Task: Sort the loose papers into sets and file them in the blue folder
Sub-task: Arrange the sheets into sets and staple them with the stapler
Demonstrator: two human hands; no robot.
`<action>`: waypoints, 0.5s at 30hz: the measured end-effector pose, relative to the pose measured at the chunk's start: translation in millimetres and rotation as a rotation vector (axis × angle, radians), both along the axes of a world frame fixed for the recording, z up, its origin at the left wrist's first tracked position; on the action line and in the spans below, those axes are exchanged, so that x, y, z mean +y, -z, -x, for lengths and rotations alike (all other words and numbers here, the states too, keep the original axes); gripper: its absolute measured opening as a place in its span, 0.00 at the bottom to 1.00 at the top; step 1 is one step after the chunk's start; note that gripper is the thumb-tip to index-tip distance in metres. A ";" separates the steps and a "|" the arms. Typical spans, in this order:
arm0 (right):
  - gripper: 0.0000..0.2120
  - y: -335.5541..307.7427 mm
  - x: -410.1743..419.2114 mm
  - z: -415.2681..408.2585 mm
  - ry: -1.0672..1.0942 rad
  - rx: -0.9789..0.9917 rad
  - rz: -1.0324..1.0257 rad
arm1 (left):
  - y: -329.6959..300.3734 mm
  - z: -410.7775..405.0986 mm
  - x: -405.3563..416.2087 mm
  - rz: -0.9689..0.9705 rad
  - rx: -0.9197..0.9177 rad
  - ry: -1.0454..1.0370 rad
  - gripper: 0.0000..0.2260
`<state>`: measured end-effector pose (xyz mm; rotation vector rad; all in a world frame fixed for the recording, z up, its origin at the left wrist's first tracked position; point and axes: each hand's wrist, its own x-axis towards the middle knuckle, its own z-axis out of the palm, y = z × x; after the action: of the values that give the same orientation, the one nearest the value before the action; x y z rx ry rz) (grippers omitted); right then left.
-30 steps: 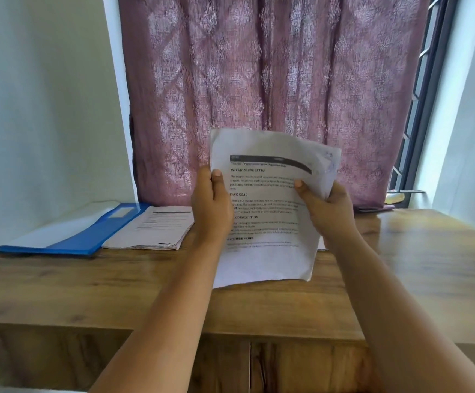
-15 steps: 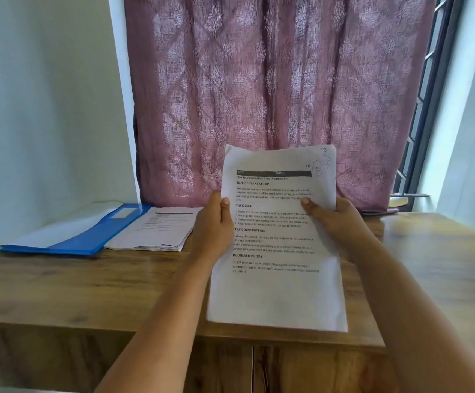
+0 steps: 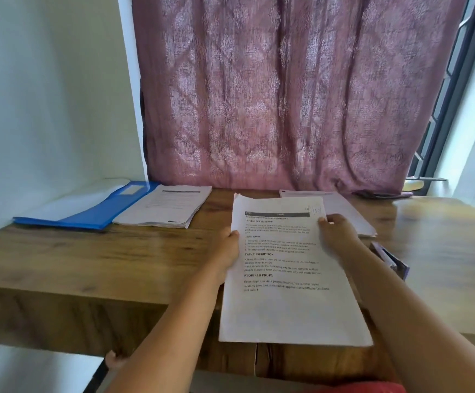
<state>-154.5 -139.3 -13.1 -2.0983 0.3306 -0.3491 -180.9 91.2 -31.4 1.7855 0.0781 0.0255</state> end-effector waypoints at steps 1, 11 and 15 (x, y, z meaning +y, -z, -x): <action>0.17 5.3 -0.3 -0.9 0.001 0.033 -0.006 | -0.6 -2.3 2.2 -0.017 0.027 0.019 0.14; 0.15 20.5 -3.0 3.9 -0.023 -0.007 -0.027 | -33.3 -54.2 22.0 -0.124 0.096 0.097 0.16; 0.14 24.1 -2.6 5.0 0.000 -0.053 -0.049 | -27.7 -74.6 8.5 -0.107 -0.006 -0.005 0.11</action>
<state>-159.5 -141.9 -37.2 -2.0376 0.3050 -0.3926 -106.3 99.8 -3.7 1.8921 0.0779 0.0386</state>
